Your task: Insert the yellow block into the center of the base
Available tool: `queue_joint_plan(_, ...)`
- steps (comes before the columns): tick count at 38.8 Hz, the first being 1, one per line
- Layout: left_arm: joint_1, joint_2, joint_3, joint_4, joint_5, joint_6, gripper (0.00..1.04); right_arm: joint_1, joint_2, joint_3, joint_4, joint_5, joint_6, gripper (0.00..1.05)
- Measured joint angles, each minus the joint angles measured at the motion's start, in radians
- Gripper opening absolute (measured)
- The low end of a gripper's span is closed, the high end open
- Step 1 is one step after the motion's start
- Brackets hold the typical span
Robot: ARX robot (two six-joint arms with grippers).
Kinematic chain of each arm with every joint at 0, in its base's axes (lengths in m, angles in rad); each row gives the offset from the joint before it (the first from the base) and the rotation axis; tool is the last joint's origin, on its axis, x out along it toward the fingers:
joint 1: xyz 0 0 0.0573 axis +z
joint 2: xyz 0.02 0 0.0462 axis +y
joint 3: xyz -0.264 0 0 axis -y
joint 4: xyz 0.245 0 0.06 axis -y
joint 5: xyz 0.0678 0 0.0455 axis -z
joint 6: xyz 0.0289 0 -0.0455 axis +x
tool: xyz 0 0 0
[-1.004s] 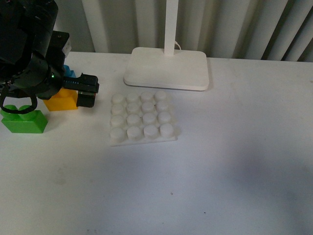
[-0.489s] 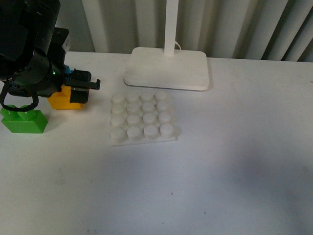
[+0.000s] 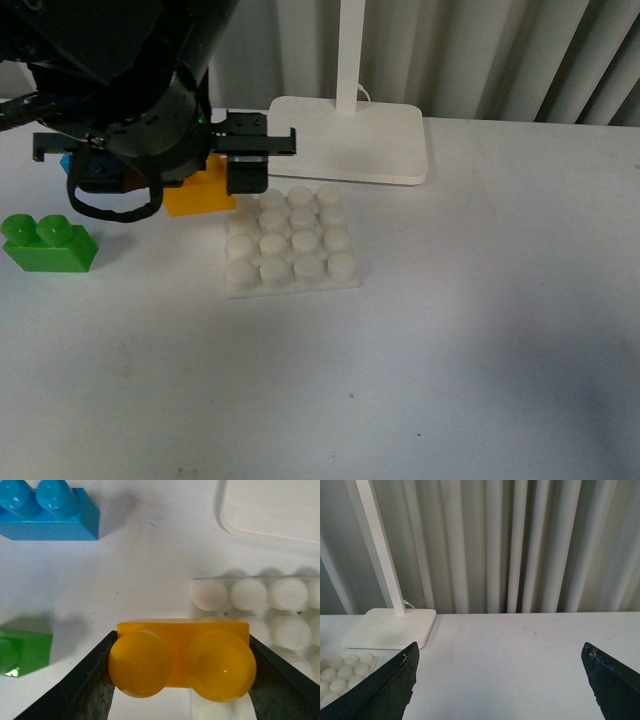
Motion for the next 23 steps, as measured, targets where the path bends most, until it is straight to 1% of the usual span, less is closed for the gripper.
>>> queue_joint_plan(4,-0.056,0.003,0.007,0.000,-0.006,-0.053,0.65,0.000,0.000,0.000,0.000,0.000,0.000,0.95)
queue_joint_plan(10,-0.107,0.026,0.026,-0.006,-0.016,-0.088,0.65,0.000,0.000,0.000,0.000,0.000,0.000,0.95)
queue_joint_plan(23,-0.150,0.064,0.063,-0.012,-0.032,-0.115,0.65,0.000,0.000,0.000,0.000,0.000,0.000,0.95)
